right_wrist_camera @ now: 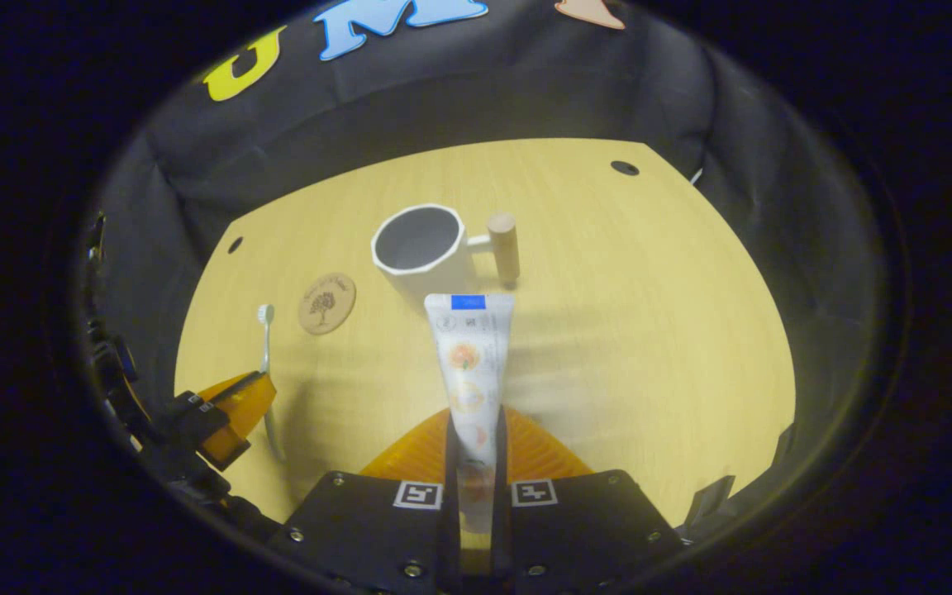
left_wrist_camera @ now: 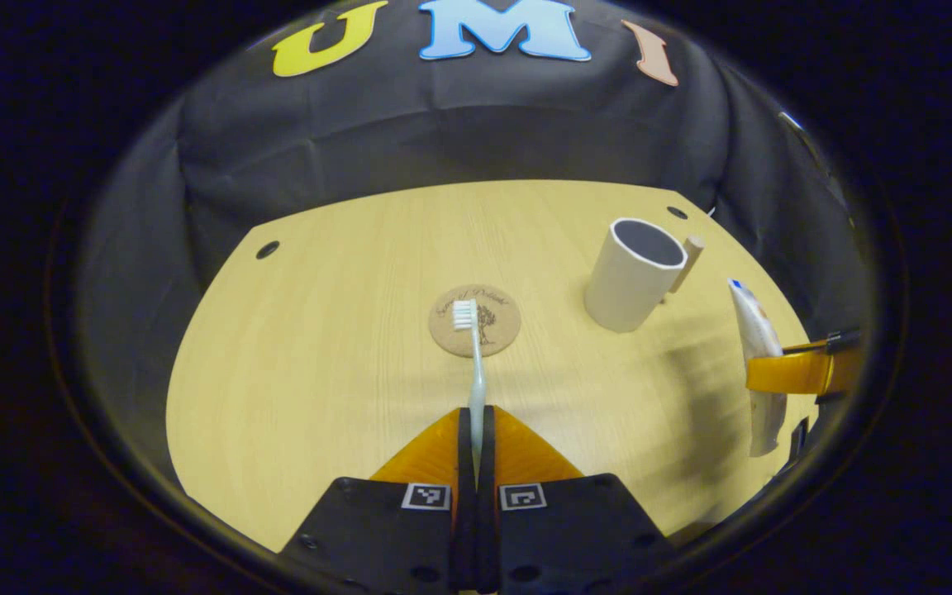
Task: Put the toothbrush and toothpaste on the desktop into the cup, then pick up the cup and place it on the coaster on the desktop.
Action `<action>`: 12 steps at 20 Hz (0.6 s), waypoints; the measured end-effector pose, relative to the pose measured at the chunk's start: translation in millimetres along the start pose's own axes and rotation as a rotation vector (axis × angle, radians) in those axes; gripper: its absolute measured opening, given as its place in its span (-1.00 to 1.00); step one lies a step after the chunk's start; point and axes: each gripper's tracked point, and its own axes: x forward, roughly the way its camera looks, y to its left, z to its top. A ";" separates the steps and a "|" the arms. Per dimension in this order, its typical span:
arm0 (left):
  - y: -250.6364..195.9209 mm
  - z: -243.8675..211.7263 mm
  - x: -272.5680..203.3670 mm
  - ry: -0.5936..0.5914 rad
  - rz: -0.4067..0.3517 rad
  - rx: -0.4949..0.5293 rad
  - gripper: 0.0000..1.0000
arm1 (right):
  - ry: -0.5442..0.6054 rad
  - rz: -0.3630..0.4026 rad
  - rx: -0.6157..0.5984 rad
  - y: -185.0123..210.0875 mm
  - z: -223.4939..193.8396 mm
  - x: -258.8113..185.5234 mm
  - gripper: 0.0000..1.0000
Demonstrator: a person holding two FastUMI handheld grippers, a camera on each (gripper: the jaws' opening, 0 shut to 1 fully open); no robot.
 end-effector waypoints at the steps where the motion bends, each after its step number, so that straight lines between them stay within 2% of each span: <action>1: 0.5 7.4 -2.6 -0.018 0.001 0.006 -0.84 | -0.019 0.009 0.002 2.2 10.3 -3.8 -0.68; 7: -2.3 46.8 -20.1 -0.114 -0.006 0.010 -0.85 | -0.147 0.058 -0.009 13.9 78.8 -9.2 -0.68; 12: 2.6 65.6 -28.1 -0.150 0.002 -0.009 -0.85 | -0.251 0.118 -0.021 35.3 133.1 -4.9 -0.69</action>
